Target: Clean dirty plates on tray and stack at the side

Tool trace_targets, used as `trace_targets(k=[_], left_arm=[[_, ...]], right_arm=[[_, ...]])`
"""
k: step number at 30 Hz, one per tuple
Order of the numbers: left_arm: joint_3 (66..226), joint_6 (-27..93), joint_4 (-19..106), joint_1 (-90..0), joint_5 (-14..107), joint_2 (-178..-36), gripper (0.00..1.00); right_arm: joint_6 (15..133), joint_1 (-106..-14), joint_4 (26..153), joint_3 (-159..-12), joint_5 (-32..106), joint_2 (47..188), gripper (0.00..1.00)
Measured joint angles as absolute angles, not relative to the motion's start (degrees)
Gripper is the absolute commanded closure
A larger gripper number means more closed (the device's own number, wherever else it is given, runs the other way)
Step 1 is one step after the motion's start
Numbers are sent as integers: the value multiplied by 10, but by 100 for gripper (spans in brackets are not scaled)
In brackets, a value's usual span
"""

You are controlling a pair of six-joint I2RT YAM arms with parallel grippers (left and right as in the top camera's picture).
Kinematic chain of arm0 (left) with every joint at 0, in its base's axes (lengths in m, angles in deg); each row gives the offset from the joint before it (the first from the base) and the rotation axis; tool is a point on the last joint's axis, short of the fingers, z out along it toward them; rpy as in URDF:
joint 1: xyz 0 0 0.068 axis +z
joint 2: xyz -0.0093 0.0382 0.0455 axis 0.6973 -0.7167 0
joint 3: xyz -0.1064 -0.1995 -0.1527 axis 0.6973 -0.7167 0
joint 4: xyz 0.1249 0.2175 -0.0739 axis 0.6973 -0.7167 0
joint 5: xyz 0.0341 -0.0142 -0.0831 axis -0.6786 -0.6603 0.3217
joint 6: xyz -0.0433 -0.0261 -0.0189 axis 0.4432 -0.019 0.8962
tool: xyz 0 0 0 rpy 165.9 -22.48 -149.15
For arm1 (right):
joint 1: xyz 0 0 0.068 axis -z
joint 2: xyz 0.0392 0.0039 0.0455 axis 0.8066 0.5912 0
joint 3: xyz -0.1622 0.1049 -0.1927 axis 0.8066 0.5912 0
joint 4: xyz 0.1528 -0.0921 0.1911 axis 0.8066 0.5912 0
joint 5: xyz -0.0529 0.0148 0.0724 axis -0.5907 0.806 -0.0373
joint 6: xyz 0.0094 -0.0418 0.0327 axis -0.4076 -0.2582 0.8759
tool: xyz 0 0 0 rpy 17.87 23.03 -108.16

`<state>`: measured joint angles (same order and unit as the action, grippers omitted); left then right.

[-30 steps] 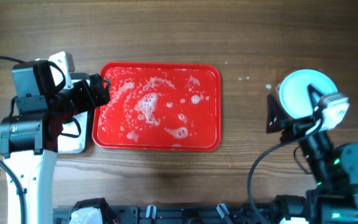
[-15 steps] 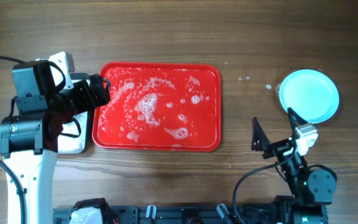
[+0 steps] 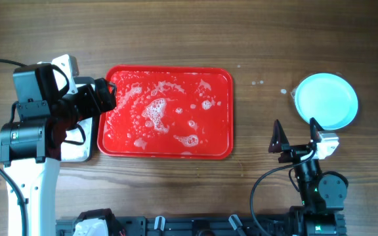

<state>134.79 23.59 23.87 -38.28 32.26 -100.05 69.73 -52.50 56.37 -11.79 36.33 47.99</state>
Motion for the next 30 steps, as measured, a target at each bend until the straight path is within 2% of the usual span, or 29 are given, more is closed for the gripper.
trace_targets(k=[8, 15, 24, 26, 30], left_arm=[[1348, 236, 239, -385, 322, -1001, 0], [1348, 236, 230, -440, 322, -1015, 0], [1348, 235, 222, -442, 272, -1005, 0], [1344, 235, 239, -442, 265, -970, 0], [1273, 235, 387, -442, 259, -841, 0]], right_arm=[[699, -525, 564, -118, 362, 480, 0], [699, -525, 564, -118, 362, 480, 0], [699, -525, 564, -118, 362, 480, 0], [699, -525, 564, -118, 362, 480, 0], [699, -525, 564, -118, 361, 479, 0]])
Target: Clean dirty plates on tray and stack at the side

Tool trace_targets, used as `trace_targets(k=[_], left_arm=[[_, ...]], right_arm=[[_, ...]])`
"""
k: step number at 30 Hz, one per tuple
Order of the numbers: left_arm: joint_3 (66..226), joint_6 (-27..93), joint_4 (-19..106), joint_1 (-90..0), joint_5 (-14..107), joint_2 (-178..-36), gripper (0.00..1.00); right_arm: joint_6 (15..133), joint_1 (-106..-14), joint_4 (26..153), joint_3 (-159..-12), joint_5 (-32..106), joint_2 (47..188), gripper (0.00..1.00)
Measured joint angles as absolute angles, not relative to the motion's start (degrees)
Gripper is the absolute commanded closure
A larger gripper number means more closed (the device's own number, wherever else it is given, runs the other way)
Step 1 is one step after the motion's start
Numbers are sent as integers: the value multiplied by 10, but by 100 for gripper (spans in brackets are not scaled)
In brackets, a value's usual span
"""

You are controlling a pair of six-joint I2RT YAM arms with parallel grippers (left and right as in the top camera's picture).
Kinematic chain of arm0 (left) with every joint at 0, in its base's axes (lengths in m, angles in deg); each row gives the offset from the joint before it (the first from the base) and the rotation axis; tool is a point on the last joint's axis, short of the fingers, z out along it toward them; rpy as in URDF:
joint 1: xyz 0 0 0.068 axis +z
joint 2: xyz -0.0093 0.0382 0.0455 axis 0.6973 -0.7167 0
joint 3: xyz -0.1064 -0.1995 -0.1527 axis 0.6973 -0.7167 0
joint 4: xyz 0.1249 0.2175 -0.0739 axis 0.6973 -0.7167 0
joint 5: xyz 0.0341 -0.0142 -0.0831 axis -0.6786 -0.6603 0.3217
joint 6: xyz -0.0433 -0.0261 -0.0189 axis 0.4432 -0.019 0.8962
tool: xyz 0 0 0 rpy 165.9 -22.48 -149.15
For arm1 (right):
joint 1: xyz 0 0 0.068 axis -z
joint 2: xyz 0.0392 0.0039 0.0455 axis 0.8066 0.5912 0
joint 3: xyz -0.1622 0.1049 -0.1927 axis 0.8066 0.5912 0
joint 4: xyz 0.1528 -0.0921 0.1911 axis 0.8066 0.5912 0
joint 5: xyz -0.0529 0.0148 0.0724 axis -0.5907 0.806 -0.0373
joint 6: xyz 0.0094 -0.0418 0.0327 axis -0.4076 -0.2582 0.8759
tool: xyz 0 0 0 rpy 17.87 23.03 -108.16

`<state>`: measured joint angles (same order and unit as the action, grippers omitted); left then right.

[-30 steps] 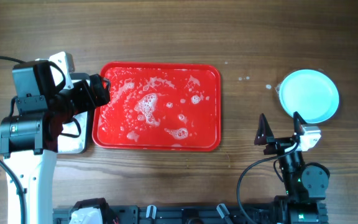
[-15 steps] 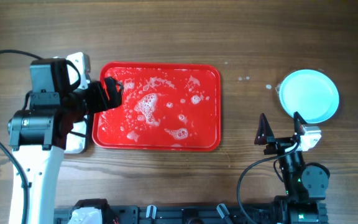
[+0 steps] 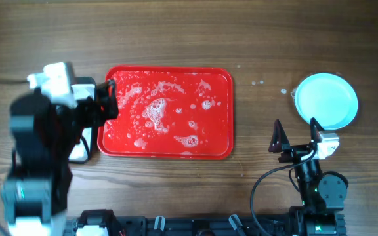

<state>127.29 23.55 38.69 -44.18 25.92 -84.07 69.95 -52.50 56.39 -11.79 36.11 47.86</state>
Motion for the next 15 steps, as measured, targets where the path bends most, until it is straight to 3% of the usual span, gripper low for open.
trace_targets(k=[5, 15], left_arm=[[1054, 235, 619, -442, 259, -647, 0], [734, 235, 749, -442, 262, -386, 0]], right_arm=[[699, -525, 563, -118, 360, 478, 0], [699, -525, 564, -118, 360, 477, 0]])
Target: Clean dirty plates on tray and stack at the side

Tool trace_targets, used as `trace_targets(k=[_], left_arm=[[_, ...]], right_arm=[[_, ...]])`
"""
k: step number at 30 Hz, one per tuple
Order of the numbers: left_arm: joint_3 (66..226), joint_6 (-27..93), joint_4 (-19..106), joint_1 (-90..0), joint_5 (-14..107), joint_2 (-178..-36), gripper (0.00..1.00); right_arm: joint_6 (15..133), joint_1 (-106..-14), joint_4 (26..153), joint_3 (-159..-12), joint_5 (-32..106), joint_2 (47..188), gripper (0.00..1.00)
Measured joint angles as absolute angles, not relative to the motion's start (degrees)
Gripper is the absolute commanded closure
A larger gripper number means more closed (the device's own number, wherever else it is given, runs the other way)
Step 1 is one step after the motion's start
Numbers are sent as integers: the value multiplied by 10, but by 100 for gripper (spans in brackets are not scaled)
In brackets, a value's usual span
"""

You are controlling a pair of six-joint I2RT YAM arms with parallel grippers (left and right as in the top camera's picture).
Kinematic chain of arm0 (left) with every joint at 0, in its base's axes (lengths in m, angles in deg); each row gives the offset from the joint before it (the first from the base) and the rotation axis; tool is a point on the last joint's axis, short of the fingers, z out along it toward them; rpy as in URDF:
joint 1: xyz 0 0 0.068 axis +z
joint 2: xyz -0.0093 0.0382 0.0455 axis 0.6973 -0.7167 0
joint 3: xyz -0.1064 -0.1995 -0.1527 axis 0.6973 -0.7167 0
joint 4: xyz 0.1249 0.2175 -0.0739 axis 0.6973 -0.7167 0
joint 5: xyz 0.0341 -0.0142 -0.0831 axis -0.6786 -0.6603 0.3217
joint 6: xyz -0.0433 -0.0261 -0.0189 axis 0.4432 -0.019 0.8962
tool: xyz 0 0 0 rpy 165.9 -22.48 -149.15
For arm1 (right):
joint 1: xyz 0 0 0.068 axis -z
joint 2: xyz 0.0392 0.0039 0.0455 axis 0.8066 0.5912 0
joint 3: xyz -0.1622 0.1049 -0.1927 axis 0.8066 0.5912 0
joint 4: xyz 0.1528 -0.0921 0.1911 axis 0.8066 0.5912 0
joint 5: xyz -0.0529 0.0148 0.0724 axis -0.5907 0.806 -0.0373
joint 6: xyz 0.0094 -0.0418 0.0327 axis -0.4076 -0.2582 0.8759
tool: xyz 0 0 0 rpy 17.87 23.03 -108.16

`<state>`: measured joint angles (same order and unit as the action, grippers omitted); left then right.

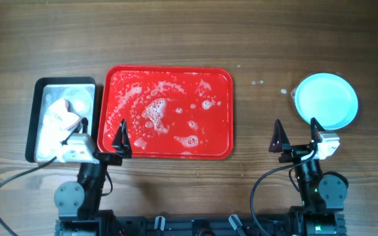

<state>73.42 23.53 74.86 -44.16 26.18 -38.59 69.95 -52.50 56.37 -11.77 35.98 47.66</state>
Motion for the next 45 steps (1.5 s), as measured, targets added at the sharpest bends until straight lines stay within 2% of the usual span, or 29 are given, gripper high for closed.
trace_targets(k=[9, 45], left_arm=[[673, 235, 739, -442, 262, -362, 0], [671, 235, 739, -442, 262, -362, 0]], right_arm=[[699, -525, 564, -118, 360, 477, 0], [699, -525, 564, -118, 360, 477, 0]])
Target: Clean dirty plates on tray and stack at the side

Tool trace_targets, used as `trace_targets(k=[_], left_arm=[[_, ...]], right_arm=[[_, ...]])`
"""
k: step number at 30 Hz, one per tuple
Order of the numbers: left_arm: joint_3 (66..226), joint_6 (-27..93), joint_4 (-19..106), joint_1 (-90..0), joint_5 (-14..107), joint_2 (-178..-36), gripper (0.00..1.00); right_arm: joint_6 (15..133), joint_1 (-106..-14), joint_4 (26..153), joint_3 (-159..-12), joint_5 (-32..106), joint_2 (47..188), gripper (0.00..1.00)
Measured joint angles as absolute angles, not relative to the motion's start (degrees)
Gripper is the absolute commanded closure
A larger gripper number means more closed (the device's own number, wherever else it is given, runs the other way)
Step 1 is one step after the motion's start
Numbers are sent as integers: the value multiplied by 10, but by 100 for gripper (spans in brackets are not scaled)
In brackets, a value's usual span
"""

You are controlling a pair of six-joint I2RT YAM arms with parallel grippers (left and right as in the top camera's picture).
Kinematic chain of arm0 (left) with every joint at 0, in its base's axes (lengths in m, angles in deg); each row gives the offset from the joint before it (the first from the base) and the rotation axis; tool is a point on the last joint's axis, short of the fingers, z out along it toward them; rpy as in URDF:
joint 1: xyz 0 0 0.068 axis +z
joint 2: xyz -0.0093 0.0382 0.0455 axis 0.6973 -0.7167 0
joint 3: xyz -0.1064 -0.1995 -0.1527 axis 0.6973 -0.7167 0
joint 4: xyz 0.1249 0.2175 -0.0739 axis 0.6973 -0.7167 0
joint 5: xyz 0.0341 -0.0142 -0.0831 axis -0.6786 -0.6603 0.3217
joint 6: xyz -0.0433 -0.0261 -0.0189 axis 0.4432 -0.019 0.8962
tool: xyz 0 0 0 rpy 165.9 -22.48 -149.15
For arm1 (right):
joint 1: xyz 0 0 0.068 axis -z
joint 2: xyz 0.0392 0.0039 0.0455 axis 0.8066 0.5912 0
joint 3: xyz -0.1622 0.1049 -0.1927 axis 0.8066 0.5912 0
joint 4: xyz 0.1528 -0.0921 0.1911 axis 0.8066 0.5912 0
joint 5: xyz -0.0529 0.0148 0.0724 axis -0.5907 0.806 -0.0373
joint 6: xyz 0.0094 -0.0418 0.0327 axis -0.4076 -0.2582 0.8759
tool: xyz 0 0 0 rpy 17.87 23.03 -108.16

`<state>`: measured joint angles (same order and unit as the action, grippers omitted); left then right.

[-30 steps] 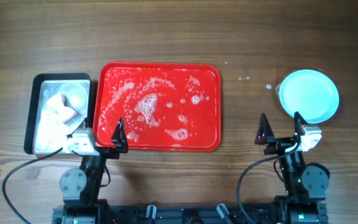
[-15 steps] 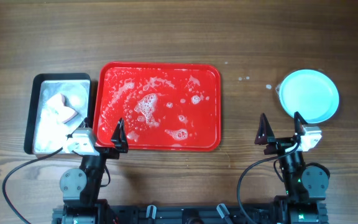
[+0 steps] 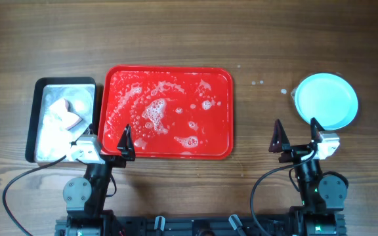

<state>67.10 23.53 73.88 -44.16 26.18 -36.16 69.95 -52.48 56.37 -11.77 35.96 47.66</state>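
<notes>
The red tray [image 3: 218, 147] lies mid-table, wet with soap foam, and no plate shows on it. A stack of light blue plates [image 3: 326, 99] sits at the far right. My left gripper [image 3: 108, 139] stands open at the tray's near left corner with nothing between its fingers. Near the front right, my right gripper [image 3: 296, 136] is open and empty, just below the blue plates.
A metal basin [image 3: 38, 88] left of the tray holds soapy water and a pale cloth or sponge [image 3: 62, 115]. A few water drops [image 3: 261, 83] lie on the wood between tray and plates. Both arm bases stand at the front edge.
The left arm has shifted slightly right and a little nearer the front edge. The cloth lies in the basin as before. The right arm has not moved.
At first the left arm reached over the basin, covering it, its gripper near the tray's left edge. A second later it was blurred and drawing back. Then it stood folded at the front with the basin and cloth uncovered, and now it rests there. The right arm stayed still.
</notes>
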Motion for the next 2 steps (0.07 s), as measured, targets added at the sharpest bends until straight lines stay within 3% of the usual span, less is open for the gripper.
trace_targets(k=[2], left_arm=[[671, 235, 739, -442, 262, -362, 0]], right_arm=[[699, -525, 564, -118, 360, 477, 0]])
